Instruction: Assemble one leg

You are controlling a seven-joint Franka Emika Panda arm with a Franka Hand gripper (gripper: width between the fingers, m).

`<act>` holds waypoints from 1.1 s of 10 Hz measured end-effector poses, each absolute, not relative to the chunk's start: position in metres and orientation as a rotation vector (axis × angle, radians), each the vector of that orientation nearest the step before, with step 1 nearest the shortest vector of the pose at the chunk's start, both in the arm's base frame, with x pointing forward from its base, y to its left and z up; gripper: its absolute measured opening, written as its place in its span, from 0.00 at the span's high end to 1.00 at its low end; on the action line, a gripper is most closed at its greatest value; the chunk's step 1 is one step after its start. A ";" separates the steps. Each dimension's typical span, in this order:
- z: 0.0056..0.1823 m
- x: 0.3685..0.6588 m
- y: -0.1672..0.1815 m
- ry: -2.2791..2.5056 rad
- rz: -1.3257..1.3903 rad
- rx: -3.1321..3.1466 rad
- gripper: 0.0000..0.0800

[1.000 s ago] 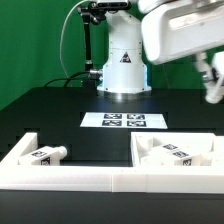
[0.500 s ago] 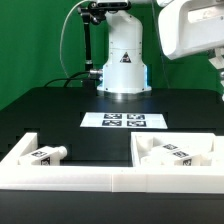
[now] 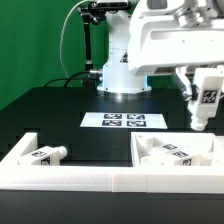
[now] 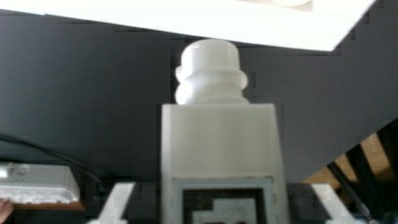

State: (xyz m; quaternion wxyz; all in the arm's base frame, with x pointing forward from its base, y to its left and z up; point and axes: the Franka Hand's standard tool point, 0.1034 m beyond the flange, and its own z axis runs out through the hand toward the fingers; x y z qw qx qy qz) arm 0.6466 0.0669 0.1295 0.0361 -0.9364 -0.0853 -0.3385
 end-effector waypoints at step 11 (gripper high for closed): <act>0.099 0.640 0.103 -0.202 -0.944 -2.836 0.65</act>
Offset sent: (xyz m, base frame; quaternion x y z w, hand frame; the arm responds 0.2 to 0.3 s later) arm 0.0098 0.0302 -0.0055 -0.0008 0.0254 0.0188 0.9995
